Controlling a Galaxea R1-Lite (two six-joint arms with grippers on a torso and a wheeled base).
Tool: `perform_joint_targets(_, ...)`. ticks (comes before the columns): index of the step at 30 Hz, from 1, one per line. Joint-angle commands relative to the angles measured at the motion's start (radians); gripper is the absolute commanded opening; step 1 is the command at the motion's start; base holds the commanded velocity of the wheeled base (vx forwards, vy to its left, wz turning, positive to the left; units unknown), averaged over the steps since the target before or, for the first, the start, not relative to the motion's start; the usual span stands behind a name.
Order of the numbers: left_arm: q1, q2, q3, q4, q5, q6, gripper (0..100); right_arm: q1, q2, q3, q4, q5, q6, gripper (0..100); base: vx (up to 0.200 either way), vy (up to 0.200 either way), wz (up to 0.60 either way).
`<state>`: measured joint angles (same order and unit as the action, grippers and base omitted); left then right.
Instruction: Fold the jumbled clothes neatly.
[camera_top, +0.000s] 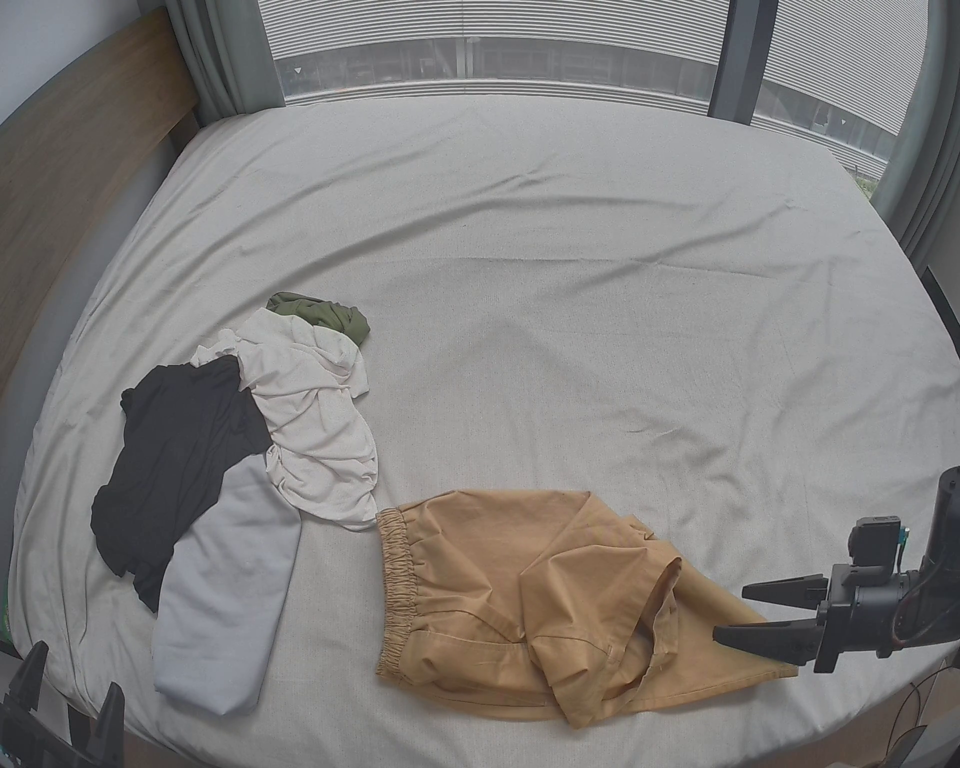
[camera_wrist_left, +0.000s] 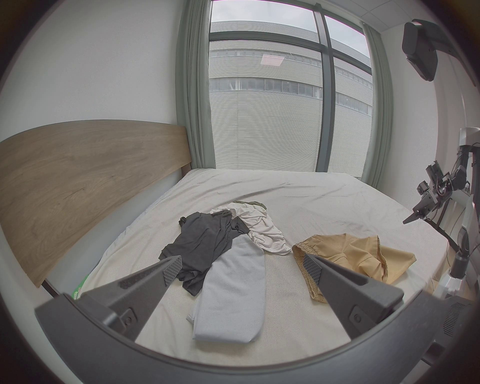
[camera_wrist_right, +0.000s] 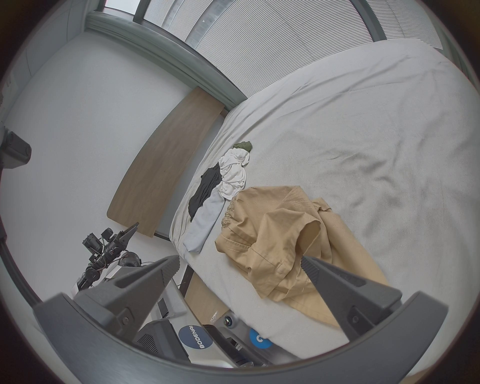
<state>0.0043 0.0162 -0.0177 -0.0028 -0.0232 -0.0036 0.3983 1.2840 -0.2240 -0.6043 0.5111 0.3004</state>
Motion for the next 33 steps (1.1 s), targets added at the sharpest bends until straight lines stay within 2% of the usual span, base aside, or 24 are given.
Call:
perform_joint_targets(1, 0.0, -0.016, 0.018, 0.0, 0.0, 0.001, 100, 0.004, 0.09, -0.005, -0.005, 0.003, 0.0, 100, 0.0, 0.0, 0.0)
perform_joint_targets(12, 0.0, -0.016, 0.018, 0.0, 0.0, 0.002, 100, 0.027, 0.285, -0.008, -0.18, -0.002, 0.003, 100, 0.0, 0.0, 0.0)
perform_joint_targets(27, -0.001, -0.016, 0.018, 0.0, 0.0, 0.002, 100, 0.05, 0.451, -0.024, -0.204, 0.001, 0.005, 100, 0.0, 0.0, 0.0)
perform_joint_targets(33, -0.001, -0.016, 0.018, 0.0, 0.0, -0.001, 100, 0.047, 0.575, 0.003, -0.377, 0.0, 0.008, 100, 0.0, 0.0, 0.0)
